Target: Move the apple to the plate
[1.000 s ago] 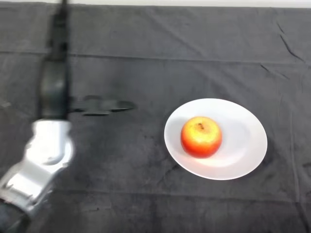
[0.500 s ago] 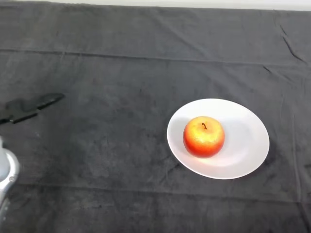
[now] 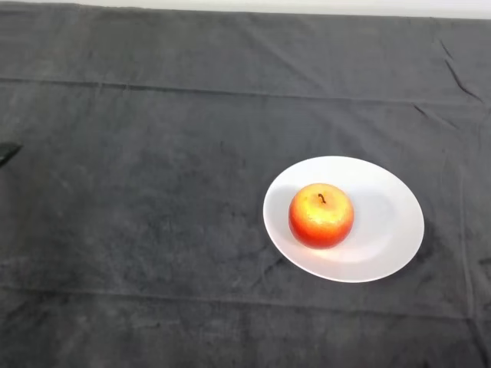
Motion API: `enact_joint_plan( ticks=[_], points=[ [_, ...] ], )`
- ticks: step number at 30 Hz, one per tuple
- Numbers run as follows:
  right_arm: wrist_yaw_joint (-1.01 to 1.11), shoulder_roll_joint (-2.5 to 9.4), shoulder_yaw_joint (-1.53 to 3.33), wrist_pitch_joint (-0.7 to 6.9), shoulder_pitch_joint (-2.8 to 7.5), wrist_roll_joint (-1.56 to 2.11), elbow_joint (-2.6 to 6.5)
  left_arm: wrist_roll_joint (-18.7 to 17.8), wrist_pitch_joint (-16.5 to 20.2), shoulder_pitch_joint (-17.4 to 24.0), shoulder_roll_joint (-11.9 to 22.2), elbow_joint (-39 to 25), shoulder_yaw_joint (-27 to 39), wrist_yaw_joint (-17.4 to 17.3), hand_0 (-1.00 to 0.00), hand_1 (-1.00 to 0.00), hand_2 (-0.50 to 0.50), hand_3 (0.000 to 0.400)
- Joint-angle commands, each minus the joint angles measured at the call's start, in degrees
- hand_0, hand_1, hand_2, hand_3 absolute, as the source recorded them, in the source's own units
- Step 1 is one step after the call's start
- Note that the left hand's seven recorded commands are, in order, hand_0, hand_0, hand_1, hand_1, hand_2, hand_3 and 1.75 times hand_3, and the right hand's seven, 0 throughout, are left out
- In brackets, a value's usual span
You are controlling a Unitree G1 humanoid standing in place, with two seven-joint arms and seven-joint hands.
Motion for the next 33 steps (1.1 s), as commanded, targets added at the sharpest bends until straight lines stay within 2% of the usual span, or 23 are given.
enact_joint_plan(
  ticks=[1, 11, 33],
  points=[
    [-0.22, 0.42, -0.58, -0.56, 0.56, 0.63, -2.16, 1.85, -0.61, 1.03, 2.05, -2.10, 1.97, 0.75, 0.00, 0.00, 0.00, 0.000],
    [-0.25, 0.44, -0.57, -0.54, 0.58, 0.63, -2.21, 5.58, -0.68, -0.35, -0.58, 0.21, 4.43, 1.56, 0.00, 0.00, 0.00, 0.000],
    [-0.32, 0.47, -0.55, -0.52, 0.60, 0.64, -2.31, 7.98, -0.21, -1.12, -3.21, 0.84, 7.85, -1.73, 0.00, 0.00, 0.00, 0.000]
  ],
)
